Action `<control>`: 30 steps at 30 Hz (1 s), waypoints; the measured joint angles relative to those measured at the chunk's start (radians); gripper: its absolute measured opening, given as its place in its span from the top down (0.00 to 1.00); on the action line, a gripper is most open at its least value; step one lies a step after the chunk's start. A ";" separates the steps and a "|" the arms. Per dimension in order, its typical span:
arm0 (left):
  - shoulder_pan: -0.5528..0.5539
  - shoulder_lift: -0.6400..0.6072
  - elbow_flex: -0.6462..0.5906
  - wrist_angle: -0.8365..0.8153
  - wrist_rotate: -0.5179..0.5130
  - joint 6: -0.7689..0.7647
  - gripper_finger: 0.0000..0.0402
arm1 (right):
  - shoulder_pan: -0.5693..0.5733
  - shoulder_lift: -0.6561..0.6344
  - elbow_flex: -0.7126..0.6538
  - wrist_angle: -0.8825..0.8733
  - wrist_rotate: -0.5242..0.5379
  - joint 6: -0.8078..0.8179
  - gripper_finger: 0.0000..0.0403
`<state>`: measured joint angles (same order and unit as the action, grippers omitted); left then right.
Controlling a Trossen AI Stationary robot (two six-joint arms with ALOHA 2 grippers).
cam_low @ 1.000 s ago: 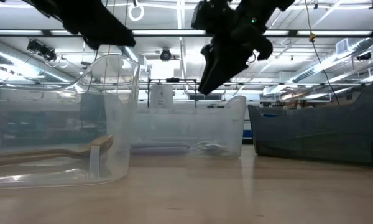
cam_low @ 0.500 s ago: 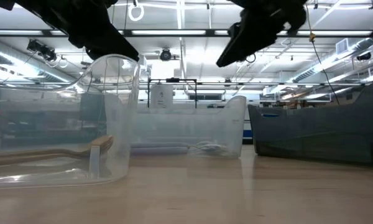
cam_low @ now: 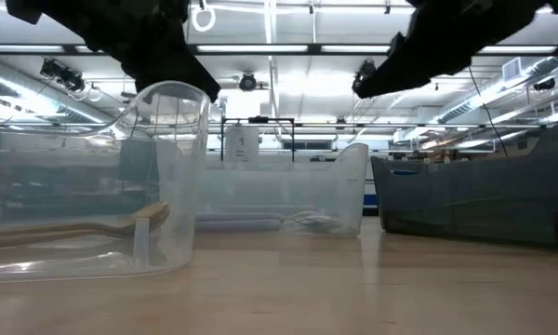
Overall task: Sort silverware by color (type)
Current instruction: Put the gold spoon into the bottom transparent bin
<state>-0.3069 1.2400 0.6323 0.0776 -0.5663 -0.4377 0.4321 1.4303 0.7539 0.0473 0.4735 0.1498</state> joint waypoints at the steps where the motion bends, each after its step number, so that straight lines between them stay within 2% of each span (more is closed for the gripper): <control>1: 0.012 0.000 0.000 0.000 0.000 -0.002 0.71 | 0.013 0.000 -0.018 0.030 0.022 0.007 0.72; 5: 0.064 0.000 0.000 -0.001 0.007 -0.005 0.71 | 0.056 0.000 -0.053 0.047 0.117 0.032 0.72; 10: 0.136 0.000 0.000 -0.053 0.093 -0.054 0.71 | 0.101 0.000 -0.069 0.053 0.215 0.039 0.72; 15: 0.188 0.006 0.000 -0.127 0.109 -0.121 0.71 | 0.115 0.000 -0.088 0.050 0.255 0.015 0.72; 24: 0.233 0.026 0.001 -0.149 0.161 -0.161 0.71 | 0.117 -0.054 -0.098 -0.039 0.291 0.012 0.72; 30: 0.240 0.107 0.065 -0.229 0.184 -0.157 0.71 | 0.119 -0.111 -0.143 -0.027 0.355 0.004 0.72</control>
<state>-0.0665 1.3472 0.6973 -0.1509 -0.3821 -0.5942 0.5507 1.3196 0.6113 0.0199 0.8283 0.1536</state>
